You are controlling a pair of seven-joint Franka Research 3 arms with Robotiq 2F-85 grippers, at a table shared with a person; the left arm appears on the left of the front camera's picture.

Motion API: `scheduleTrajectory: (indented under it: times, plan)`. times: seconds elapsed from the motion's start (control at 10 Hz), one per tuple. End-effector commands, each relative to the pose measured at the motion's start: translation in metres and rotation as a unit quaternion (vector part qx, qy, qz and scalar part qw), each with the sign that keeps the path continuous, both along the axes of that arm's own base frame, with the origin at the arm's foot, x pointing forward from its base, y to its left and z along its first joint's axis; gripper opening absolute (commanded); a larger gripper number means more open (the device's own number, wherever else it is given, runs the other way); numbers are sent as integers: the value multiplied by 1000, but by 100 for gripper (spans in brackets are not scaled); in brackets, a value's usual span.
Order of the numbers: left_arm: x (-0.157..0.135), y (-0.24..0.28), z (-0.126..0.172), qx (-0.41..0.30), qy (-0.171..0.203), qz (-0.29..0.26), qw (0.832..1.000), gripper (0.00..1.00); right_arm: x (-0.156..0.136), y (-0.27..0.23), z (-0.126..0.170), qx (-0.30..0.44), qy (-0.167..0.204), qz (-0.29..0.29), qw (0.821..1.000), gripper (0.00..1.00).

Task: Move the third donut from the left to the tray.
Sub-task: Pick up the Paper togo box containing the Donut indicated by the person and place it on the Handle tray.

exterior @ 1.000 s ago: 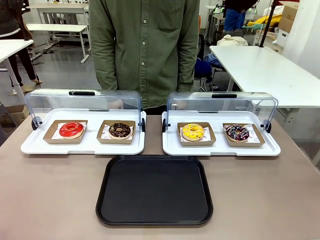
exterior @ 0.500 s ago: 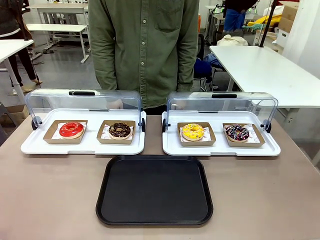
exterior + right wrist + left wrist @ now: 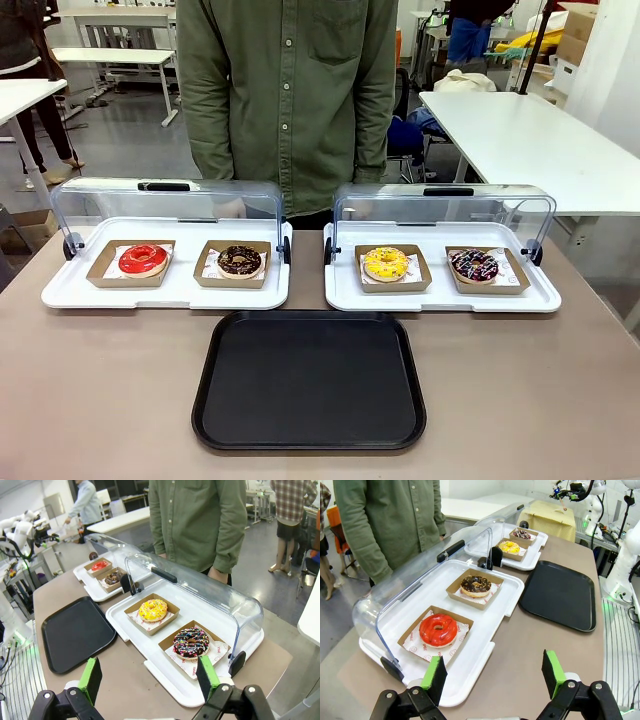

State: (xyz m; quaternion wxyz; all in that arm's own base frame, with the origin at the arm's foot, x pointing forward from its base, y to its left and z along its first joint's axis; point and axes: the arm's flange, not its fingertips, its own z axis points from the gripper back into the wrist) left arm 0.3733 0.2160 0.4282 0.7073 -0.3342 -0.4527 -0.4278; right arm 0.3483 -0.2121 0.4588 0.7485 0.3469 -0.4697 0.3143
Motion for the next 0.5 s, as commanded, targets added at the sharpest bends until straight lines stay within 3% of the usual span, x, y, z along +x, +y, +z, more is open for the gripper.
scheduleTrajectory:
  times: [0.0, 0.4]
  plan:
    - [1, 2, 2, -1, -3, -2, 1000, 100, 3, -1, 1, 4, -19, 1, 1000, 100]
    - [1, 2, 2, -1, -3, -2, 1000, 100, 3, -1, 1, 4, -19, 1, 1000, 100]
